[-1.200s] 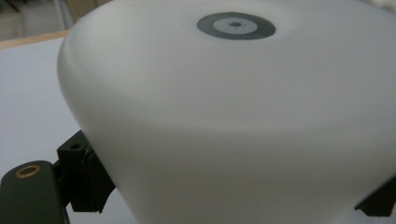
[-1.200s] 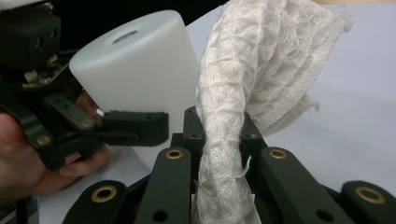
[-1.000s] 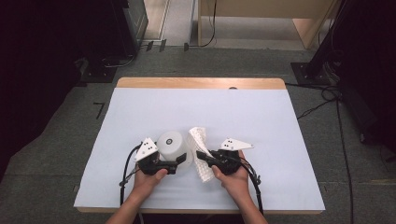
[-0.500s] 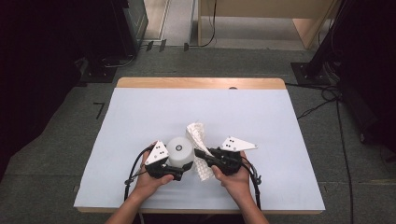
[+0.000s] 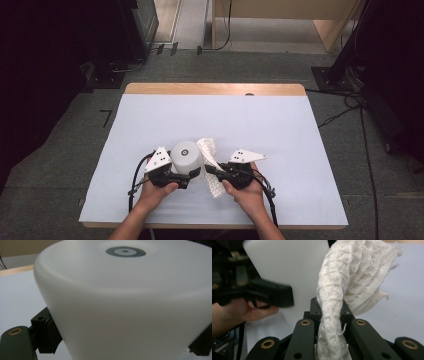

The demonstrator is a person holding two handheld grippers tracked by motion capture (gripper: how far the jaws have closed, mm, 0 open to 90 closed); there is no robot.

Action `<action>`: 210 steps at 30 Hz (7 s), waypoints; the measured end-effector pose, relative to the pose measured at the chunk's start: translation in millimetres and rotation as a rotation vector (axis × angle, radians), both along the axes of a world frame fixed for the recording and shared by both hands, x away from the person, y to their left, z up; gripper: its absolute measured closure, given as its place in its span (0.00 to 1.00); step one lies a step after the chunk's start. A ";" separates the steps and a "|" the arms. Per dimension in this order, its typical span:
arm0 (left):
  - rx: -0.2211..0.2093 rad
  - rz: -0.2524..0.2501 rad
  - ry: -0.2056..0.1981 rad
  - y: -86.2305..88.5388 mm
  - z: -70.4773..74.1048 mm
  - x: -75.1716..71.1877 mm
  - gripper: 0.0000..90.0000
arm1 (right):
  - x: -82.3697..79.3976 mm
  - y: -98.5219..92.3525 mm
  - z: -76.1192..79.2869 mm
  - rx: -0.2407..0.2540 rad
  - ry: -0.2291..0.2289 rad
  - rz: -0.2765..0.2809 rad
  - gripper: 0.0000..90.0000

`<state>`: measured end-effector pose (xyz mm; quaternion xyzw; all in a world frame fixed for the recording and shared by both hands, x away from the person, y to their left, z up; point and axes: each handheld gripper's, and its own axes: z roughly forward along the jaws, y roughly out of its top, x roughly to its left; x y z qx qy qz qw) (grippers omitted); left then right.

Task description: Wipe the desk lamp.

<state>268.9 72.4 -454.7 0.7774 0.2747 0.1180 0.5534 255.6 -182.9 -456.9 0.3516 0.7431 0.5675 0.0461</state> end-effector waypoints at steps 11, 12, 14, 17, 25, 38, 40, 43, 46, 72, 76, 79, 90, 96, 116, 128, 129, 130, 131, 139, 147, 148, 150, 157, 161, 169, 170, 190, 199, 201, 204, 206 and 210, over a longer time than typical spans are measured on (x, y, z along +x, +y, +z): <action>0.051 -0.033 -0.009 -11.5 -4.9 -3.2 0.10 | -4.8 -12.7 18.7 0.060 -0.046 -0.019 0.88; 0.045 -0.026 -0.008 -9.8 -4.0 -2.7 0.10 | -4.1 -11.1 16.0 0.053 -0.039 -0.013 0.88; 0.028 -0.015 -0.005 -5.6 -2.3 -0.9 0.10 | -0.8 -8.1 8.1 0.030 -0.005 0.002 0.88; 0.007 -0.014 -0.003 -1.2 0.3 0.7 0.10 | 3.3 -4.8 -2.8 0.013 0.044 0.014 0.88; 0.027 -0.047 -0.010 -5.3 -1.8 -1.4 0.10 | -1.3 -7.1 8.4 0.035 -0.009 0.002 0.89; 0.021 0.004 -0.019 -4.9 -1.4 1.3 0.10 | -0.6 -8.4 4.3 0.035 0.002 0.001 0.89; 0.080 0.073 -0.045 -7.8 -8.4 4.3 0.10 | 1.6 -14.0 4.0 0.043 0.012 -0.043 0.89; 0.122 0.098 -0.053 -9.3 -16.3 6.8 0.10 | 2.7 -20.4 2.7 0.027 0.007 -0.068 0.89; 0.173 0.127 -0.082 -11.7 -20.6 5.5 0.10 | 4.4 -24.9 0.4 0.034 0.017 -0.082 0.89; -0.012 0.145 -0.047 -0.8 -6.1 -4.6 0.10 | 6.4 -7.9 -17.3 -0.003 0.055 -0.035 0.89; -0.025 0.057 -0.061 3.2 -0.9 -4.6 0.10 | 1.8 -1.5 -9.9 0.012 0.028 -0.012 0.89; -0.033 0.019 -0.040 3.1 -1.2 -3.3 0.10 | -1.1 -2.6 -0.9 0.035 0.012 -0.012 0.89; -0.013 -0.036 -0.049 -3.3 -1.9 -4.7 0.10 | -6.0 -13.2 20.1 0.102 -0.043 0.000 0.89; -0.050 -0.031 -0.063 5.1 3.4 -3.3 0.10 | 2.9 -4.8 -6.6 0.046 0.062 0.004 0.89; 0.141 0.008 -0.108 -8.0 -21.1 -3.2 0.09 | 3.3 -23.9 1.1 0.055 -0.001 -0.081 0.89; 0.122 0.155 -0.122 -8.7 -13.4 -21.0 0.04 | 8.2 -16.2 -16.3 -0.040 0.040 -0.095 0.88; 0.136 0.175 -0.121 -11.9 -14.2 -20.8 0.04 | 8.2 -13.9 -18.3 -0.055 0.047 -0.094 0.88; 0.132 0.178 -0.114 -12.6 -15.3 -20.0 0.06 | 7.5 -9.1 -21.2 -0.062 0.052 -0.075 0.89; 0.122 0.169 -0.111 -11.9 -15.6 -19.4 0.08 | 7.0 -7.7 -21.6 -0.065 0.054 -0.071 0.89; 0.002 0.151 -0.089 6.3 -2.2 -7.6 0.10 | 2.9 7.6 -29.7 -0.056 0.085 -0.031 0.89; 0.083 0.067 -0.117 -2.1 -4.6 -9.2 0.10 | -2.4 4.5 -6.6 0.029 0.026 -0.007 0.89; 0.088 0.061 -0.113 -3.7 -5.8 -9.2 0.10 | -3.0 2.1 -2.6 0.042 0.015 -0.008 0.89; 0.120 0.051 -0.110 -7.4 -8.4 -8.6 0.10 | -4.5 -2.8 5.4 0.059 -0.012 -0.009 0.89; 0.154 0.042 -0.111 -9.2 -8.9 -6.7 0.10 | -9.7 -18.4 27.5 0.109 -0.064 -0.060 0.89; 0.192 0.022 -0.134 -12.5 -4.4 -9.5 0.10 | -18.4 -19.7 48.8 0.119 -0.117 -0.059 0.89; 0.268 -0.061 -0.146 -18.9 5.9 -15.3 0.10 | -30.9 2.3 54.5 0.062 -0.189 -0.027 0.88; 0.263 -0.067 -0.145 -19.0 7.1 -16.5 0.10 | -30.9 5.4 53.8 0.055 -0.183 -0.010 0.88; 0.251 -0.037 -0.166 -38.2 3.2 -18.7 0.10 | -10.1 -12.5 35.9 0.052 -0.034 -0.045 0.89; 0.293 -0.058 -0.203 -48.8 3.8 -19.2 0.10 | -7.2 -31.0 40.1 -0.097 -0.063 -0.200 0.89; 0.290 -0.061 -0.195 -48.4 4.3 -17.9 0.10 | -6.6 -39.4 40.8 -0.115 -0.062 -0.263 0.89; 0.298 -0.062 -0.203 -50.6 4.2 -18.6 0.10 | -6.3 -47.7 40.6 -0.111 -0.056 -0.306 0.89; 0.311 -0.063 -0.218 -53.8 4.1 -19.8 0.10 | -7.7 -43.4 40.3 -0.092 -0.054 -0.262 0.89; 0.350 -0.079 -0.233 -59.4 6.1 -21.2 0.10 | -11.8 -24.3 41.3 -0.067 -0.041 -0.158 0.89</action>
